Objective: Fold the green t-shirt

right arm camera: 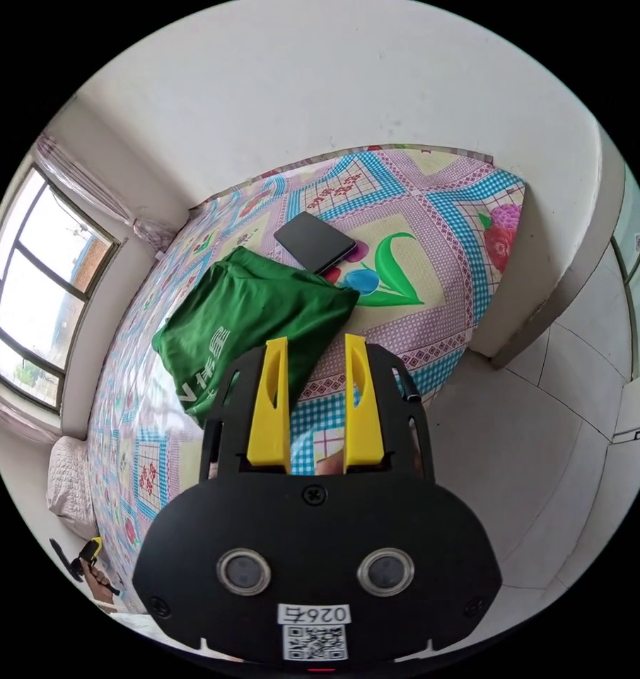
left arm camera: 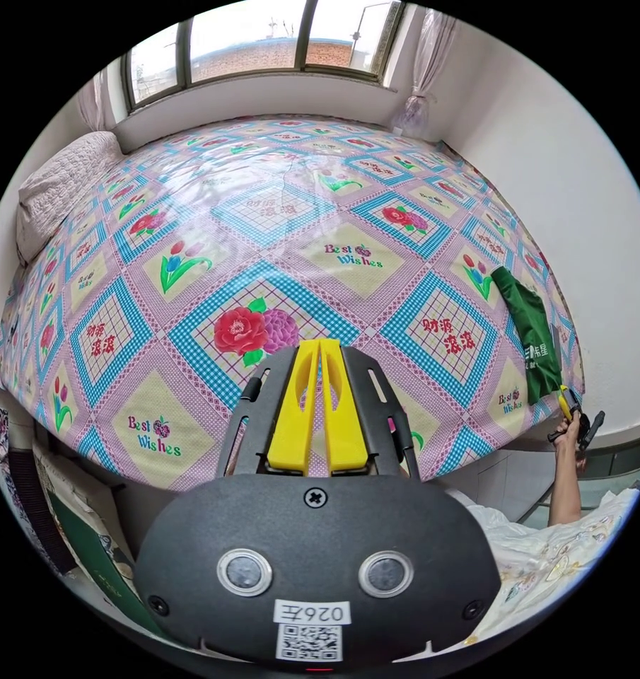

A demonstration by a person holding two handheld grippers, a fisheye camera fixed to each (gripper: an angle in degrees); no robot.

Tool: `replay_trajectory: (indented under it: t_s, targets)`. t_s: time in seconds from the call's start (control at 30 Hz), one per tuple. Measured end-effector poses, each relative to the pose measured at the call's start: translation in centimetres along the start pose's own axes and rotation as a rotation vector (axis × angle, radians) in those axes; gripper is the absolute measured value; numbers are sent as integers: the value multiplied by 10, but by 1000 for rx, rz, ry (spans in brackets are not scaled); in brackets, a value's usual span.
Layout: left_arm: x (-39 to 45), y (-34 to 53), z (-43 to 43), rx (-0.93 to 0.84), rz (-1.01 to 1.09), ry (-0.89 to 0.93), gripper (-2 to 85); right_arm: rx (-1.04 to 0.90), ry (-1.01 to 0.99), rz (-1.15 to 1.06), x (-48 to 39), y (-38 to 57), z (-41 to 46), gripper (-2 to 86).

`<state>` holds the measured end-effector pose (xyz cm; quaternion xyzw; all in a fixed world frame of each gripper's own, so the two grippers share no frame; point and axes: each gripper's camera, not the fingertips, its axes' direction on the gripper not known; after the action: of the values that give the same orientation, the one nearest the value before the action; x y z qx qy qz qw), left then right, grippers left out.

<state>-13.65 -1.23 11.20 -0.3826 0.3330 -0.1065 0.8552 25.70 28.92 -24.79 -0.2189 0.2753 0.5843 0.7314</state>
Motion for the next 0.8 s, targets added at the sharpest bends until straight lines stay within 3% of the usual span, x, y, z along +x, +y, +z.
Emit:
replay_trajectory:
  t_s: [0.3, 0.8]
  targets:
    - [34, -8, 7, -40, 4, 1, -10, -36, 9, 10, 10, -42, 29, 104]
    - [23, -30, 6, -60, 48, 48, -10, -111, -81, 13, 2, -74, 51, 16]
